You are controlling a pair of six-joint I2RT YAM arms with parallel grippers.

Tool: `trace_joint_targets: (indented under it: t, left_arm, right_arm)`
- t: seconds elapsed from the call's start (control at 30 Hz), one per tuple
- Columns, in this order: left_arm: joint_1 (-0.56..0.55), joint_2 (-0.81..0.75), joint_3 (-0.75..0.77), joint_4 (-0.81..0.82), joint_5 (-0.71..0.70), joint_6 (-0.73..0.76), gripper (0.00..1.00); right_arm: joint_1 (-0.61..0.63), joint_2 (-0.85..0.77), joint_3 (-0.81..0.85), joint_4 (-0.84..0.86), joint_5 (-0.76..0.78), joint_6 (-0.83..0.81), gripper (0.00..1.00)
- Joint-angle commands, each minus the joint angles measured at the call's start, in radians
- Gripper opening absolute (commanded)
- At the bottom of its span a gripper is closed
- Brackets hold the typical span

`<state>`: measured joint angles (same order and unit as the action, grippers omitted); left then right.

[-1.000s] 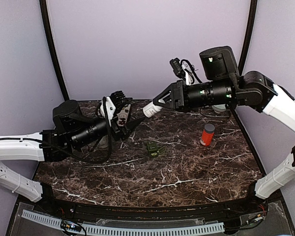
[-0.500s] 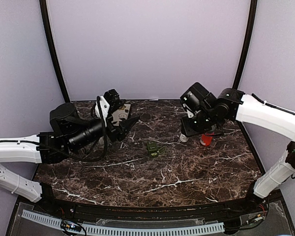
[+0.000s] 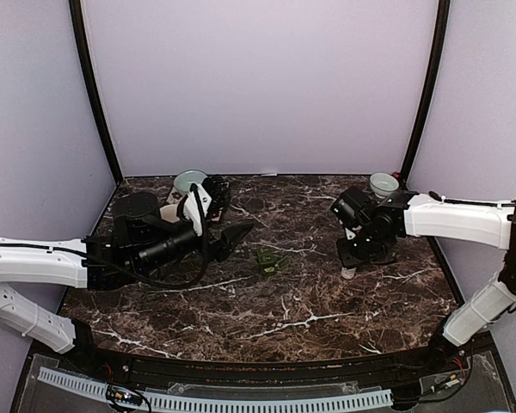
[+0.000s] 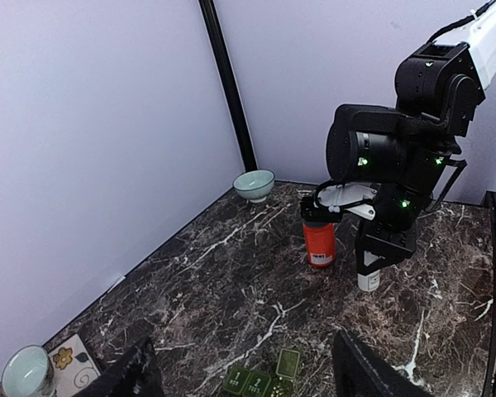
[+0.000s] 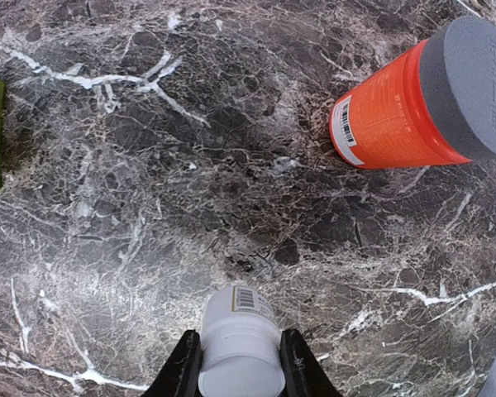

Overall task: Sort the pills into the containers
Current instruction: Place the pill bottle at the center of the board.

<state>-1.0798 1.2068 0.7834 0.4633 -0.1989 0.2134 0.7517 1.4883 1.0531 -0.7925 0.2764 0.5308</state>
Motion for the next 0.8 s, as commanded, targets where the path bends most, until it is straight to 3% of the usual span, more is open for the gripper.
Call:
trace_joint_targets:
  t: [0.0,0.37,0.77]
  left_arm:
    - [0.006,0.014,-0.018,0.018,0.015,-0.049,0.73]
    - [0.006,0.050,-0.036,0.036,0.025,-0.090,0.73]
    - [0.006,0.072,-0.039,0.044,0.028,-0.107,0.73]
  right_arm:
    - [-0.033,-0.005,-0.047,0.092,-0.008,-0.018,0.00]
    - [-0.096,0.003,-0.167,0.220,-0.024,-0.025,0.04]
    - [-0.103,-0.019,-0.208,0.250,-0.028,-0.017,0.28]
